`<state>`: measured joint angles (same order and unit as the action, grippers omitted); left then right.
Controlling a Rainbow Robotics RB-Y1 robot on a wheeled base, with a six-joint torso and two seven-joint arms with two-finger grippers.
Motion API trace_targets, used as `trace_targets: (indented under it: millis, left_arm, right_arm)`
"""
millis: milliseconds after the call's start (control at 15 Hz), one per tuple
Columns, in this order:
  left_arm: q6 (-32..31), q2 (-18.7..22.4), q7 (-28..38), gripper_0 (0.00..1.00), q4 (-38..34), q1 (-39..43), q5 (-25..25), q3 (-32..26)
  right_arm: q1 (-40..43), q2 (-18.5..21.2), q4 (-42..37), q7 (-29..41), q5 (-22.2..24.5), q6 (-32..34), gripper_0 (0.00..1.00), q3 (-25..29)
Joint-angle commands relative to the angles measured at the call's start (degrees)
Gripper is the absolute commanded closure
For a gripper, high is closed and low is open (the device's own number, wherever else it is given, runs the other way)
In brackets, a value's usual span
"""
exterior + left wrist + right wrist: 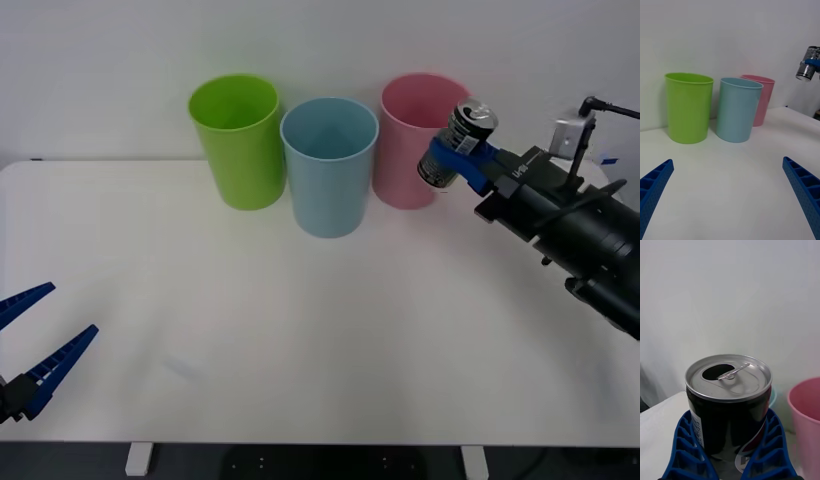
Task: Grasp the object on the table and drop it into the matching bin: aluminum can to the light blue bin, PET bottle to the pink bin.
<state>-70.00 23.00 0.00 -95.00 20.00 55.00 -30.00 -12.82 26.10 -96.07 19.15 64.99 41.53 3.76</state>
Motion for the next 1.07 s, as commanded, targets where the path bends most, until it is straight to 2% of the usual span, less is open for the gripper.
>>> trace_targets:
  millis: [67, 467, 733, 867, 1067]
  left_arm:
    - [0.00, 0.00, 0.00, 0.00, 0.00, 0.00, 0.00, 0.00]
    - [0.00, 0.00, 0.00, 0.00, 0.00, 0.00, 0.00, 0.00]
    - [0.00, 0.00, 0.00, 0.00, 0.00, 0.00, 0.00, 0.00]
    - [0.00, 0.00, 0.00, 0.00, 0.00, 0.00, 0.00, 0.00]
    - [0.00, 0.00, 0.00, 0.00, 0.00, 0.00, 0.00, 0.00]
  right_arm:
    - [-2.65, 1.14, 0.18, 1.51, 0.76, -1.80, 1.00, -1.47]
    - [-14.34, 0.88, 10.20, 2.91, 3.48, -1.89, 1.00, -4.37]
    - [-22.08, 0.00, 18.55, 2.91, 3.48, -1.89, 1.00, -6.92]
    - [-25.15, -0.97, 22.07, 2.47, 3.83, -2.07, 1.00, -7.53]
    - [-29.55, -3.69, 27.43, 2.12, 6.73, -3.03, 1.00, -7.71]
